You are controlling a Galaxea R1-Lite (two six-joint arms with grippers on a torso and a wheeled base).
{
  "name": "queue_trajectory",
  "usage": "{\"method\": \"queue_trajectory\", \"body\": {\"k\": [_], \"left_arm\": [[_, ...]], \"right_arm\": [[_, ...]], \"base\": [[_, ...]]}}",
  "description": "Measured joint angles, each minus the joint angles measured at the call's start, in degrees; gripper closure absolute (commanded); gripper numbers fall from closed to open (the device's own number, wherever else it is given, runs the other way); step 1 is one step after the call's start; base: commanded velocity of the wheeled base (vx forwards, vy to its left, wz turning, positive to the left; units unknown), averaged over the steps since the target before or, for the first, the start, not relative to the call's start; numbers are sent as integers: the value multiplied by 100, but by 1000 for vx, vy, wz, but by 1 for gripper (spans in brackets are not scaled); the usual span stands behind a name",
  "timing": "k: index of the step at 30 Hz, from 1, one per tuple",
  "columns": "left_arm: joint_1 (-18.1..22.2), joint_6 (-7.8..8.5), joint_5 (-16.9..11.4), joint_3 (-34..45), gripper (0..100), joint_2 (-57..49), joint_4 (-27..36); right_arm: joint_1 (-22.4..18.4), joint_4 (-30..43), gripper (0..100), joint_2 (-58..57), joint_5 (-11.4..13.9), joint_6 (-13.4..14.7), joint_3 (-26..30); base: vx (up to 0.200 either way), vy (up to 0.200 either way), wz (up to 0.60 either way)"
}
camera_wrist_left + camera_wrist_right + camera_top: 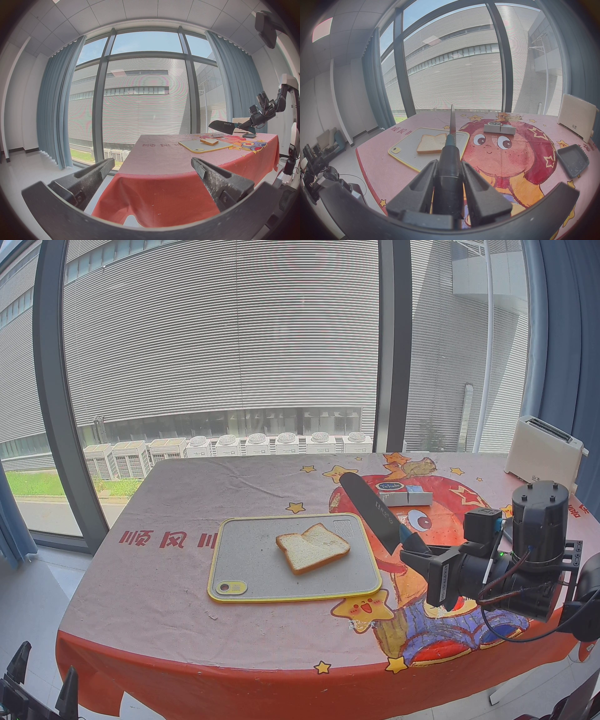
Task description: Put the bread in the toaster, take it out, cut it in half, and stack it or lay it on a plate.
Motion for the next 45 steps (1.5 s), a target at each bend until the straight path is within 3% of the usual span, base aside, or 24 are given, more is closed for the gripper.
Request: {"method": "queue_trajectory", "body": {"k": [17, 31, 40, 45], "left_arm": [[0, 0, -2, 2, 0, 0, 0], [4, -2, -2, 2, 0, 0, 0], [2, -2, 0, 2, 0, 0, 0], [4, -2, -5, 0, 0, 0, 0]], "right_arm": [[-10, 0, 100, -199, 11, -12, -35], [213, 10, 100, -55, 15, -30, -74], [343, 88, 100, 146, 41, -88, -800], [345, 98, 100, 267, 340, 13, -989]], "base": [[0, 0, 0], [0, 0, 0], [0, 0, 0], [0, 0, 0]]}}
